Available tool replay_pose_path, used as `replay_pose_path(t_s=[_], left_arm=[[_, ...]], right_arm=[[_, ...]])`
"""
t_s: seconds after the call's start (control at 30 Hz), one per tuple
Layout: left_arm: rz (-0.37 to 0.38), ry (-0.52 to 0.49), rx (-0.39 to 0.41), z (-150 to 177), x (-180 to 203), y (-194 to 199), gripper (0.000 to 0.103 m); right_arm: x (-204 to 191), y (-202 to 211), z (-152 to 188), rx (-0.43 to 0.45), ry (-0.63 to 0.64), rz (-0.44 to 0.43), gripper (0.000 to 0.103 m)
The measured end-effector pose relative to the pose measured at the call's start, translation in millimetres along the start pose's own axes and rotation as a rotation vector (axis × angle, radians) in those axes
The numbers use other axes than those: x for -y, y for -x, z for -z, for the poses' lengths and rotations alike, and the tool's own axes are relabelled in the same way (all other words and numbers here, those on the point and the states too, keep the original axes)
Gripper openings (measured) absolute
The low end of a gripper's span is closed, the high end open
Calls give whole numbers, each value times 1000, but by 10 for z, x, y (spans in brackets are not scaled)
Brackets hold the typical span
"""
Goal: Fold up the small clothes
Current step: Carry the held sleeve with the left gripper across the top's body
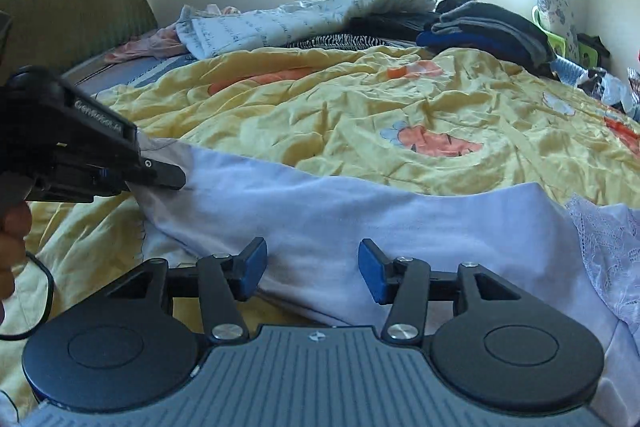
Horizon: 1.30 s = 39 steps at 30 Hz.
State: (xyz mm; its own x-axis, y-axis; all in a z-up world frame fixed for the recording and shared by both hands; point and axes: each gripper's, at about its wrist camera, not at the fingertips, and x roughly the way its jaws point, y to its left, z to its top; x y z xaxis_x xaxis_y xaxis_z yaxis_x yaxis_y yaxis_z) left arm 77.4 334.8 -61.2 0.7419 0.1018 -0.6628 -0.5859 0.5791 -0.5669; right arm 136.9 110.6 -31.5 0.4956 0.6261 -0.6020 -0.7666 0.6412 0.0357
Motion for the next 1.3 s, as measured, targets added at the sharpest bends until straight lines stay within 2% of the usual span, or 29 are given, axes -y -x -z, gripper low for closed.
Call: replay_pose_path(t_s=[0.2,0.27,0.37,0.5,0.73,0.93,1.1,1.3], left_arm=[[32,110,18,-23,-125,-3,8],[46,102,25,-19,-122,4,8],[49,20,78,16,-11,95,5],[43,-109,158,52,230,241,4],[56,-266,232,124,716,368,4],[116,-391,226,292,1210,349,4],[166,-513,204,564,1678,298,4],[185,-642,150,946,2143,166,4]], right_arm=[[35,40,-18,36,-45,3,57],[51,-15,-7,0,-48,2,58],[32,4,-7,-2,-27,3,59],[83,113,-21,30,-64,8,60],[347,362,-32,90,-144,91,61],[726,616,15,154,-251,195,62],[1095,814,131,181,-390,236,63],[1374,1087,257,211,-430,311,67]])
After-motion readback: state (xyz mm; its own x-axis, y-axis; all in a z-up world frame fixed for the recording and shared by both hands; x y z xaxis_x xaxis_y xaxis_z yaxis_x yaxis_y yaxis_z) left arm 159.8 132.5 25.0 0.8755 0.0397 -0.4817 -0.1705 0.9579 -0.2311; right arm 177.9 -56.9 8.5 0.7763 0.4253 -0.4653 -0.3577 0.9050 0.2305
